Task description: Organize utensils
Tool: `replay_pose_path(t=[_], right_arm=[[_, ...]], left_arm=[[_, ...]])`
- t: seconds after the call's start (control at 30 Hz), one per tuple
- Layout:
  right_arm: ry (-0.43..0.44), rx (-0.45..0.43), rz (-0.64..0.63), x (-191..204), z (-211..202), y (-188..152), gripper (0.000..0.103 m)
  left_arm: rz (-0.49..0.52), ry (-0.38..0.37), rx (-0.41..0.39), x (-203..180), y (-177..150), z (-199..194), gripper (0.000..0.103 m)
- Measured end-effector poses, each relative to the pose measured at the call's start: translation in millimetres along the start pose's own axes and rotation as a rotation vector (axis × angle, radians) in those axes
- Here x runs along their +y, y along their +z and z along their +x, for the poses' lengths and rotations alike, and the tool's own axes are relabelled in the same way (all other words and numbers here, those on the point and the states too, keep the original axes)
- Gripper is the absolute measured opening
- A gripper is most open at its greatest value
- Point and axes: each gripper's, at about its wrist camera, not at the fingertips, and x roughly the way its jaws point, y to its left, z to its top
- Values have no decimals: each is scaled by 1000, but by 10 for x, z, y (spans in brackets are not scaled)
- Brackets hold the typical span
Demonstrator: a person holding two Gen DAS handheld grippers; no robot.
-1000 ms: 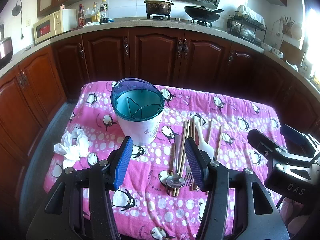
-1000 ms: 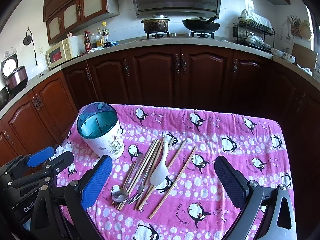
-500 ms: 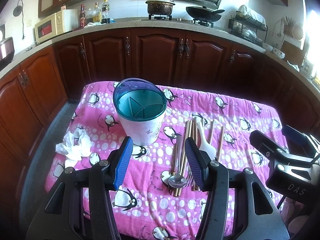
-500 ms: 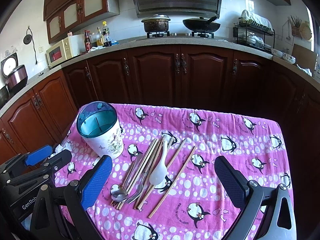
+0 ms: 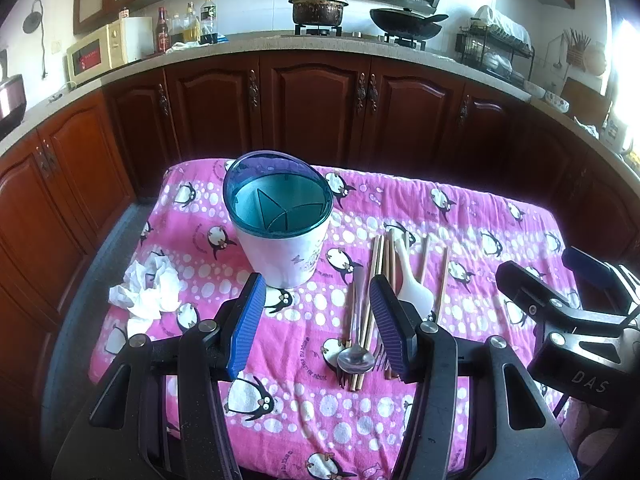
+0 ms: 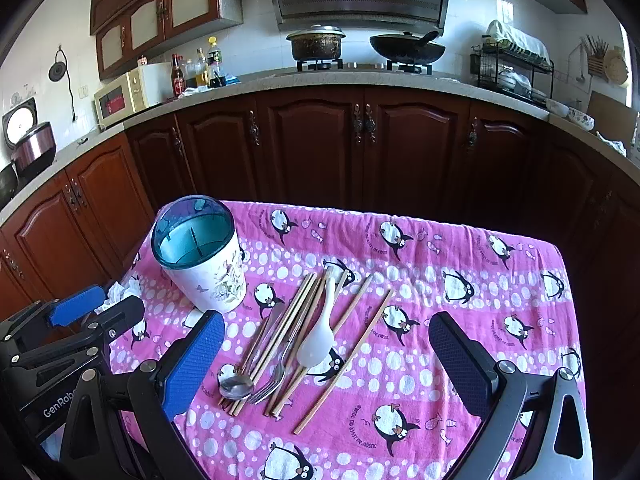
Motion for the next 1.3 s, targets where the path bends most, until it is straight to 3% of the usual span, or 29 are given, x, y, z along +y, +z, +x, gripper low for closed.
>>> replay_pose_path(t=[0.47,0.7,0.97,1.13,1.3], right_arm=[[12,33,-15,5,149,-35,102],[42,69,0,-130,302,-130,101],[137,162,42,-261,655,-337,59],[170,212,50,-255,807,-446,57],[188,234,58,-260,925,-474,57]], left_arm=[[-8,-17,32,62,10,107,54],[-60,-55,78,400,31,201,54],[-134,-167,243,526,-227,536,53],[-120,-203,316,433,-388,761,41],[-126,-268,387,326,-474,966,39]])
